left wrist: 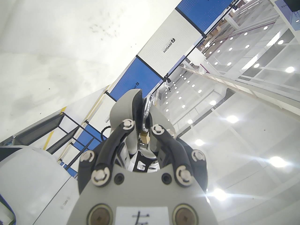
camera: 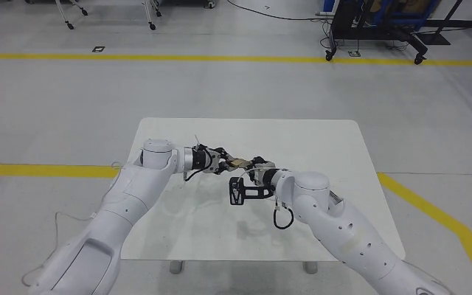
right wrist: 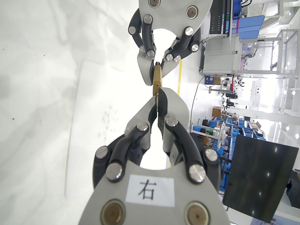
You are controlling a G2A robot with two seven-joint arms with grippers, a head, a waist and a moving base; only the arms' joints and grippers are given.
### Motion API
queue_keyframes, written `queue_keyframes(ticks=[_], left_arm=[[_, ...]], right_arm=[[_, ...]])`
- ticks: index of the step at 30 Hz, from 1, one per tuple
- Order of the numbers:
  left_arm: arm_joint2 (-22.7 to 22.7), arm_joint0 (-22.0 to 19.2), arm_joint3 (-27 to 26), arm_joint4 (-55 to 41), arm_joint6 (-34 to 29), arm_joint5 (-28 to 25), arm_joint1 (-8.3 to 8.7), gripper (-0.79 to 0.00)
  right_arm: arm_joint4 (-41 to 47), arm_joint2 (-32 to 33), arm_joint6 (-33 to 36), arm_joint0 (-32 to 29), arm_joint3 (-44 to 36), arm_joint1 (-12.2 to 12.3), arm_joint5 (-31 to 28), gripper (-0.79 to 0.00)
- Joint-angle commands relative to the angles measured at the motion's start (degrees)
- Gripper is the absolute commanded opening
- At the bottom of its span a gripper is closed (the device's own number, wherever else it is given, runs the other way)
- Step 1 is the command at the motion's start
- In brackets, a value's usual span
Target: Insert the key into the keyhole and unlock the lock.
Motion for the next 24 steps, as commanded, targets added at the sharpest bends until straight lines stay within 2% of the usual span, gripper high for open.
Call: queue_keyframes(ticks=[1,3,4,5,12,18,23,24], left_arm=[[0.0,0.0,0.0,0.2,-0.1,0.0,-0.02,-0.785],[0.0,0.0,0.0,0.4,-0.1,-0.1,-0.03,-0.785],[-0.1,0.0,0.0,0.4,-0.1,-0.1,-0.03,-0.785],[-0.1,0.0,0.0,0.4,-0.1,-0.1,-0.04,-0.785],[-0.5,0.2,-0.2,0.6,0.6,-0.4,-0.1,-0.785],[-0.7,0.4,-0.8,1.8,3.9,-1.2,-0.16,-0.785],[-1.8,1.1,-2.0,2.6,8.5,-5.6,-0.19,-0.785],[-2.2,1.4,-2.5,2.8,9.6,-6.9,-0.13,-0.785]], right_arm=[[0.3,0.0,0.1,0.1,0.1,-0.1,0.0,-0.785],[0.4,-0.1,0.1,0.3,0.0,-0.2,0.0,-0.785],[0.4,-0.1,0.2,0.3,-0.1,-0.3,0.0,-0.545],[0.5,0.0,0.3,0.3,-0.2,-0.3,0.0,0.0],[1.0,0.6,1.2,-0.2,-1.2,-0.4,0.2,0.0],[1.0,0.6,1.2,-0.2,-1.2,-0.4,0.2,0.0],[1.0,0.6,1.2,-0.2,-1.2,-0.4,0.2,0.0],[2.3,1.2,0.4,-0.5,-1.1,-0.4,1.6,0.0]])
